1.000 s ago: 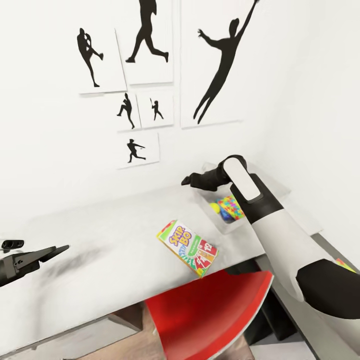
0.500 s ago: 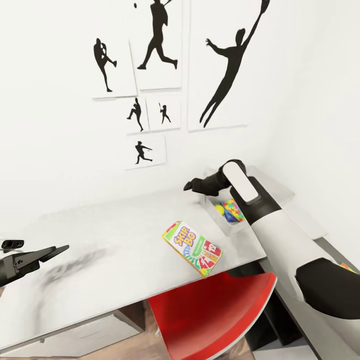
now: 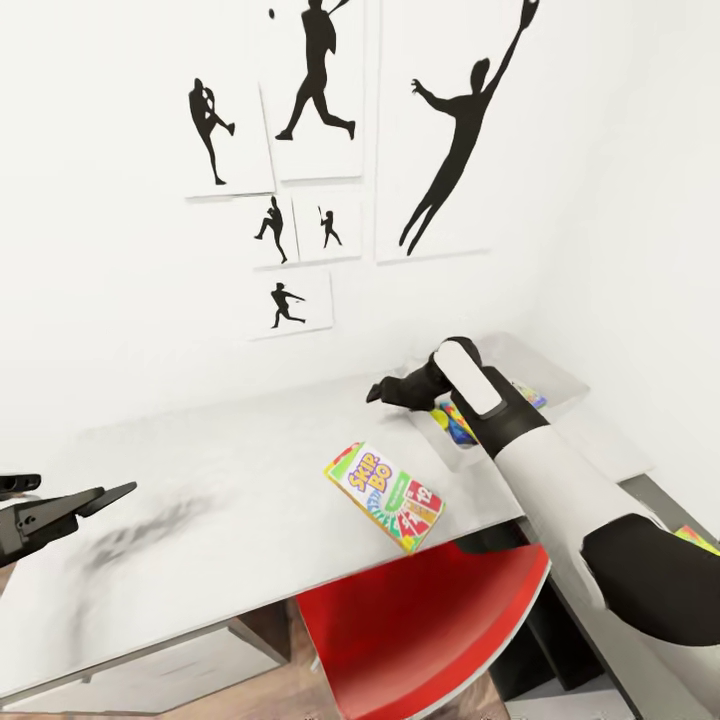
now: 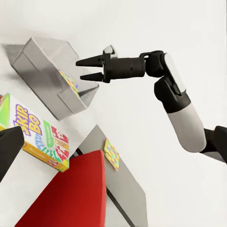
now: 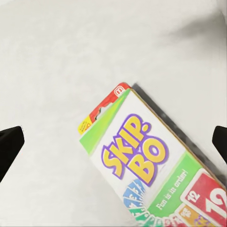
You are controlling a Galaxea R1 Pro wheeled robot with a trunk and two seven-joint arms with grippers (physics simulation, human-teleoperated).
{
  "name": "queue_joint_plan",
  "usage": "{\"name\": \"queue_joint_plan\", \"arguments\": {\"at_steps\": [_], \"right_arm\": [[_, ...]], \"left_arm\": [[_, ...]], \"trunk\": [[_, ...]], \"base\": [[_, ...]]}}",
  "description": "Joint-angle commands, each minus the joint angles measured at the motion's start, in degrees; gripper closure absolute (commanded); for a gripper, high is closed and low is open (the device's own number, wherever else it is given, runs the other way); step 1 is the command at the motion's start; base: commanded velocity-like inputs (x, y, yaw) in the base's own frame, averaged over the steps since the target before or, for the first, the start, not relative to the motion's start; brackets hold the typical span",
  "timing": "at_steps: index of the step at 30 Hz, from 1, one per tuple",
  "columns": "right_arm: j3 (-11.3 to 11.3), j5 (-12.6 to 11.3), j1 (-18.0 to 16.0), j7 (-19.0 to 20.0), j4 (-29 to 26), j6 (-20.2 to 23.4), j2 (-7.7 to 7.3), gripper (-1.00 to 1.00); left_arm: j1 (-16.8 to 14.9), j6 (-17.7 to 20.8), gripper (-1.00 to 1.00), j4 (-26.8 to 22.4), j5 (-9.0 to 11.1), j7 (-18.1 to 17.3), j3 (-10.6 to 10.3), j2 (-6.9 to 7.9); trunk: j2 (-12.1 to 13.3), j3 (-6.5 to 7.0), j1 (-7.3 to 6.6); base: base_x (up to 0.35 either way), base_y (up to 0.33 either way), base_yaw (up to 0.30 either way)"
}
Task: Put all the toys in the child's room - the three board games (two on the bed and one on the table), the two jigsaw puzzles on the table, and the tennis ball on the table - inside the toy box on the table in the child's room.
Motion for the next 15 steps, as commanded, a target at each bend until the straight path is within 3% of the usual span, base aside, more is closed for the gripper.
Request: {"name": "queue_joint_plan", "arguments": {"at_steps": [1, 15], "right_arm": [[-0.23, -0.61, -0.06, -0.93, -0.36, 0.37, 0.17, -1.0], [-1.03, -0.71, -0.06, -1.8, -1.97, 0.9, 0.59, -1.0]], "left_arm": [[-0.03, 0.55, -1.0, 0.02, -0.26, -0.23, 0.0, 0.01], [-0.02, 0.45, -1.0, 0.1, -0.5, -0.23, -0.01, 0.08]], "trunk": [[-0.1, -0.11, 0.02], [-0.1, -0.11, 0.02]], "base": [[-0.068, 0.0, 0.0], [-0.054, 0.024, 0.0]]}}
